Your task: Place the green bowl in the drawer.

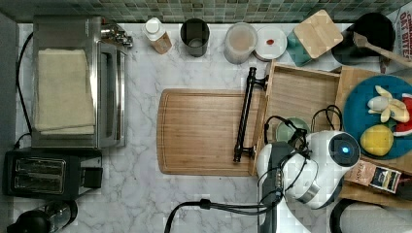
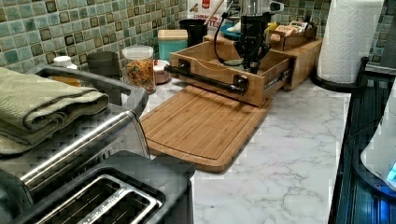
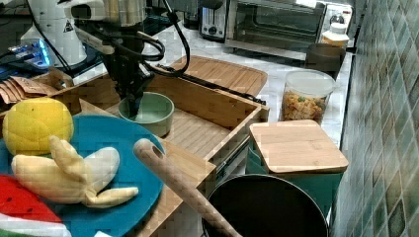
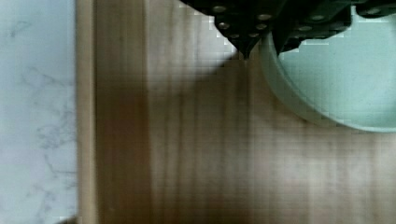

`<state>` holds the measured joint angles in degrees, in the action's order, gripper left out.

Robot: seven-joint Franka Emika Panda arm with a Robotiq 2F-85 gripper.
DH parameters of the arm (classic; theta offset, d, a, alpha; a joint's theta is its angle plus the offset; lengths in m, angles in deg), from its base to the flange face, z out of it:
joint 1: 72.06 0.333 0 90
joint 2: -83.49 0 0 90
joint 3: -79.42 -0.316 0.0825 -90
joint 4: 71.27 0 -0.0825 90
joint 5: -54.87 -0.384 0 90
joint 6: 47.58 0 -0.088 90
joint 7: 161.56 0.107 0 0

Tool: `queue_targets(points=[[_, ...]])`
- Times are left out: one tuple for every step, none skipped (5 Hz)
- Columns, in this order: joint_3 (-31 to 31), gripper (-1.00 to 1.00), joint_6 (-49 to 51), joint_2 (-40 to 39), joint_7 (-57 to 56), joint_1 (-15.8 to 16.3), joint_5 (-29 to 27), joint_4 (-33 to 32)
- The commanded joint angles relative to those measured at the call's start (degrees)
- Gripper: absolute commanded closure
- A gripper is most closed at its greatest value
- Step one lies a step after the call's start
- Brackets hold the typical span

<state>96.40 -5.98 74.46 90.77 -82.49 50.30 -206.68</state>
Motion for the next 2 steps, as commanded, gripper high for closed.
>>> queue_targets(points=[[1.0, -1.0, -1.3, 0.5, -1.9, -1.2, 1.6, 2.4], [1.0, -1.0, -0.7, 1.4, -1.3, -1.0, 1.8, 2.2]])
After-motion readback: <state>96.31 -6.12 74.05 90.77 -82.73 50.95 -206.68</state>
